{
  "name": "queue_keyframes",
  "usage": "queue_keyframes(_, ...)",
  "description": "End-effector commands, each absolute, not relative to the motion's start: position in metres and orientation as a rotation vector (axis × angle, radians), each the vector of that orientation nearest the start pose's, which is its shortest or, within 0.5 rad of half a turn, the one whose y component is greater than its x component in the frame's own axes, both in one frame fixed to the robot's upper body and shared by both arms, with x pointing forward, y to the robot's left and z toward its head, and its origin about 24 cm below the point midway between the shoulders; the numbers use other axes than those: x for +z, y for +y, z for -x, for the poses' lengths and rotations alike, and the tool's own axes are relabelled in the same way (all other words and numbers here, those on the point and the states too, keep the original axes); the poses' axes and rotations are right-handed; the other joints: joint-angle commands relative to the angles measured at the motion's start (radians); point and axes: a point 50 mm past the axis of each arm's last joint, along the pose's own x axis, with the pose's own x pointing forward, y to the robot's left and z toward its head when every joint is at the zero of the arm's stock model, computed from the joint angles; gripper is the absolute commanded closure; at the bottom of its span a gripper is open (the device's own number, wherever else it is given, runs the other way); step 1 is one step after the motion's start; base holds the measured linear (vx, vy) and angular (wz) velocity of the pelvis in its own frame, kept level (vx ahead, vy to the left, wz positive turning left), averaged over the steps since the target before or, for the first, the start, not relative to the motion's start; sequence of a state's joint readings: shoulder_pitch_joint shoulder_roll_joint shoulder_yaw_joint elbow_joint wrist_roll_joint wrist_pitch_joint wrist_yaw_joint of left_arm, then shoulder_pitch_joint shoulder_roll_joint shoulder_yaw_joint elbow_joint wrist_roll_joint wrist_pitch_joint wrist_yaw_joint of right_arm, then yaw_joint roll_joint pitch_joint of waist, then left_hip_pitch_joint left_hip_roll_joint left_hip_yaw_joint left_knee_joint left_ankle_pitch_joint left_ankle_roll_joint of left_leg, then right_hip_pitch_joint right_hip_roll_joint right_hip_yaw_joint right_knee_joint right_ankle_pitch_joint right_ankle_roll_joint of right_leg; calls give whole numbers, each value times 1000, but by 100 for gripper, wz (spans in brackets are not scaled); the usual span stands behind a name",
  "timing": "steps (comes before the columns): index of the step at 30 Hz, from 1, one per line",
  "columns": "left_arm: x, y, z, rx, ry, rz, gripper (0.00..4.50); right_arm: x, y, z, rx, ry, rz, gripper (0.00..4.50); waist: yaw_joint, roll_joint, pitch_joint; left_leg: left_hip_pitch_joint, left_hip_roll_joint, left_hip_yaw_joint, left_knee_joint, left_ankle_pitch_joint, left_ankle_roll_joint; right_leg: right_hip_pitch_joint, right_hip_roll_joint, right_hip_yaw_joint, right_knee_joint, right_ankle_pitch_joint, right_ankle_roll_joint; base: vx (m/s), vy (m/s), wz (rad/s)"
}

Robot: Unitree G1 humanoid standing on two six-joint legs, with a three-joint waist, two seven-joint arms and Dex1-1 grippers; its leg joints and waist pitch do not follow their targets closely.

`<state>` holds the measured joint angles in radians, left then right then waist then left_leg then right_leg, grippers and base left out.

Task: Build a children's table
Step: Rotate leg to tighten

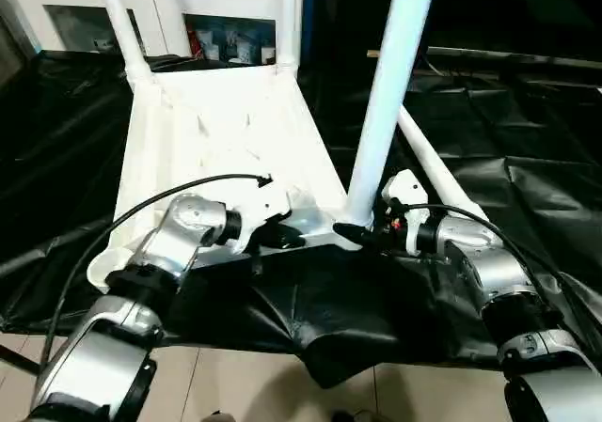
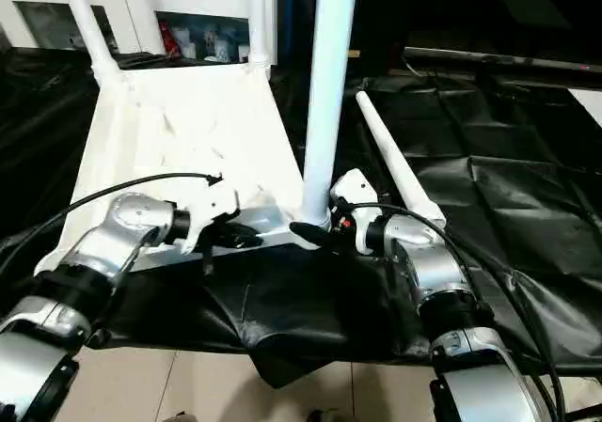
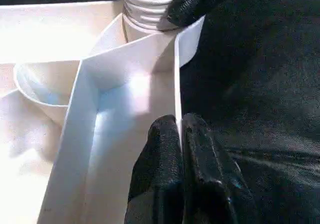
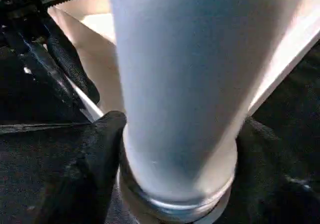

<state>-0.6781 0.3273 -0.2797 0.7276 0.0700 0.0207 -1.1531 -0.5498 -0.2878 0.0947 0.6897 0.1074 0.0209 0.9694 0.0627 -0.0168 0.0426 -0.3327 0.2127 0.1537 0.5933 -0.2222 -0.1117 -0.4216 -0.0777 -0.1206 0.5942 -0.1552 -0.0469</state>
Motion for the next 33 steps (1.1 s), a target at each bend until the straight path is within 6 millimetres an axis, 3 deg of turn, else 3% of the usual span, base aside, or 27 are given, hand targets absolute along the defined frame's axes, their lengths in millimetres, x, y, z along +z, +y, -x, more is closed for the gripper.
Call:
queue_keyframes(1, 62, 118, -332, -1317, 359, -449, 450, 43, -144, -324, 1025, 274, 116, 163, 1, 0, -64, -16, 16, 12, -65, -73, 97, 80, -66, 60, -61, -214, -192, 0, 0, 0)
queue_keyframes(6, 60, 106, -346, -1138, 377, -443, 450, 20, -138, -333, 722, 377, 55, 175, -4, 3, -58, -12, 13, 13, -69, -105, 64, 73, -67, 60, -73, -309, -161, 0, 0, 0)
queue_keyframes(9, 59, 95, -355, -1015, 385, -445, 450, 12, -134, -341, 473, 405, -30, 176, -13, 1, -56, -9, 4, 10, -69, -133, 36, 72, -65, 53, -91, -431, -107, 0, 0, 0)
queue_keyframes(13, 60, 80, -361, -934, 385, -427, 450, 7, -124, -346, 330, 428, -55, 176, -18, 1, -60, -10, 1, 11, -67, -121, 45, 69, -64, 54, -94, -424, -100, 0, 0, 0)
queue_keyframes(14, 61, 71, -362, -919, 382, -420, 450, 7, -113, -348, 308, 431, -51, 176, -17, 2, -60, -15, 2, 10, -67, -113, 51, 72, -65, 54, -90, -401, -109, 0, 0, 0)
queue_keyframes(18, 62, 57, -361, -931, 372, -425, 450, 12, -88, -350, 361, 401, 17, 176, -20, 1, -65, -18, 4, 9, -65, -89, 65, 76, -65, 56, -76, -305, -142, 0, 0, 0)
queue_keyframes(20, 62, 54, -360, -955, 357, -425, 450, 22, -80, -353, 419, 345, -19, 120, -20, 3, -66, -19, 5, 9, -65, -82, 74, 77, -66, 56, -71, -255, -168, 0, 0, 0)
queue_keyframes(21, 62, 55, -360, -960, 354, -426, 450, 24, -79, -354, 431, 331, -41, 120, -22, 3, -65, -19, 6, 10, -65, -87, 82, 78, -65, 57, -69, -234, -182, 0, 0, 0)
queue_keyframes(24, 63, 59, -359, -996, 331, -433, 450, 29, -80, -356, 490, 307, -45, 87, -23, -3, -63, -21, 3, 11, -64, -108, 104, 82, -67, 57, -74, -264, -180, 0, 0, 0)
queue_keyframes(27, 62, 70, -357, -1038, 326, -437, 450, 33, -89, -355, 588, 292, -34, 63, -25, -5, -63, -24, 4, 10, -64, -110, 113, 84, -67, 56, -76, -293, -169, 0, 0, 0)
queue_keyframes(33, 60, 93, -350, -1143, 336, -439, 450, 40, -120, -348, 794, 254, 75, 63, -20, -3, -63, -20, 12, 10, -63, -97, 127, 83, -68, 58, -69, -244, -198, 0, 0, 0)
